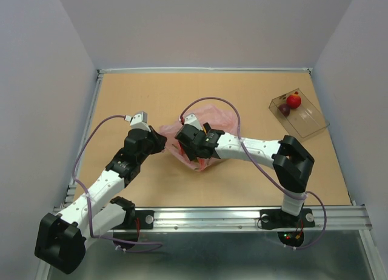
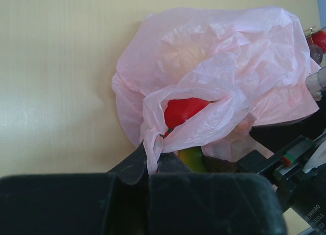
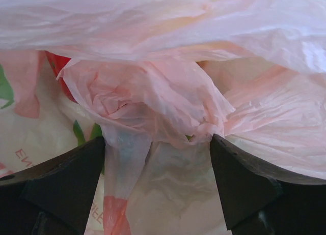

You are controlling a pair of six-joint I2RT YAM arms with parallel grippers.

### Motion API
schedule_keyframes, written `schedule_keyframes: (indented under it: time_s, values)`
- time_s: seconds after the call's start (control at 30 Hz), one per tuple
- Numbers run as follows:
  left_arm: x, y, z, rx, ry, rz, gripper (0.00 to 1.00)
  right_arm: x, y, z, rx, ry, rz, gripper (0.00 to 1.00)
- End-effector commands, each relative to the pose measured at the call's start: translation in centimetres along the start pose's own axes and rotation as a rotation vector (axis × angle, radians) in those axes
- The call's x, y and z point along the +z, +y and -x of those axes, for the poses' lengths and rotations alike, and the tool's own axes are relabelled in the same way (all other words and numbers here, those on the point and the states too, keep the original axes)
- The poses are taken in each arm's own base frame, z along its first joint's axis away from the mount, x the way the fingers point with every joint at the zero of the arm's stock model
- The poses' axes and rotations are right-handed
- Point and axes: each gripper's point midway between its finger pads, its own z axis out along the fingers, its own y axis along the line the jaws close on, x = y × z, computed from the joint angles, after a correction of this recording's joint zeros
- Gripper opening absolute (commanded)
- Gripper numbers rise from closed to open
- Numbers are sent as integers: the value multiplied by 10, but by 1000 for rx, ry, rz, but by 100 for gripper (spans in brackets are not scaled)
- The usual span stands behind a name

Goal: Untie the knot of the plastic bag and take out the fruit

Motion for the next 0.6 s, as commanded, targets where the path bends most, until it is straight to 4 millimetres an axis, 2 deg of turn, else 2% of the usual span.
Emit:
schedule_keyframes:
  time_s: [0.0, 0.1, 0.13, 0.2, 0.23, 0.27, 0.3, 0.37, 0.43, 0.47, 0.5, 0.57]
  values:
    - [-4, -6, 17, 6, -56, 0, 0, -3, -14, 20, 43, -67, -96, 73]
    - [-3, -3, 16, 2, -57, 13, 0, -10, -21, 22, 86, -89, -110, 44]
    - [-3, -2, 17, -1, -60, 17, 0, -13, -25, 20, 113, -95, -118, 26]
    - [-2, 1, 14, -8, -53, 30, 0, -30, -34, 27, 168, -134, -112, 12]
    - [-2, 1, 15, -14, -56, 31, 0, -31, -40, 22, 197, -138, -132, 1]
    - [-1, 1, 14, -16, -54, 33, 0, -35, -45, 20, 224, -149, -141, 1]
    - [0, 3, 12, -20, -50, 40, 0, -49, -59, 27, 282, -194, -161, 1]
    - [0, 4, 13, -33, -51, 48, 0, -53, -71, 11, 383, -211, -191, 1]
    - [1, 6, 12, -40, -51, 57, 0, -68, -88, 8, 553, -273, -206, 1]
    - [2, 6, 12, -43, -52, 58, 0, -70, -94, 2, 614, -285, -211, 1]
    - [2, 5, 10, -45, -47, 56, 0, -72, -106, -17, 670, -298, -230, 1]
    - [3, 5, 9, -50, -39, 52, 0, -70, -110, -37, 870, -312, -217, 1]
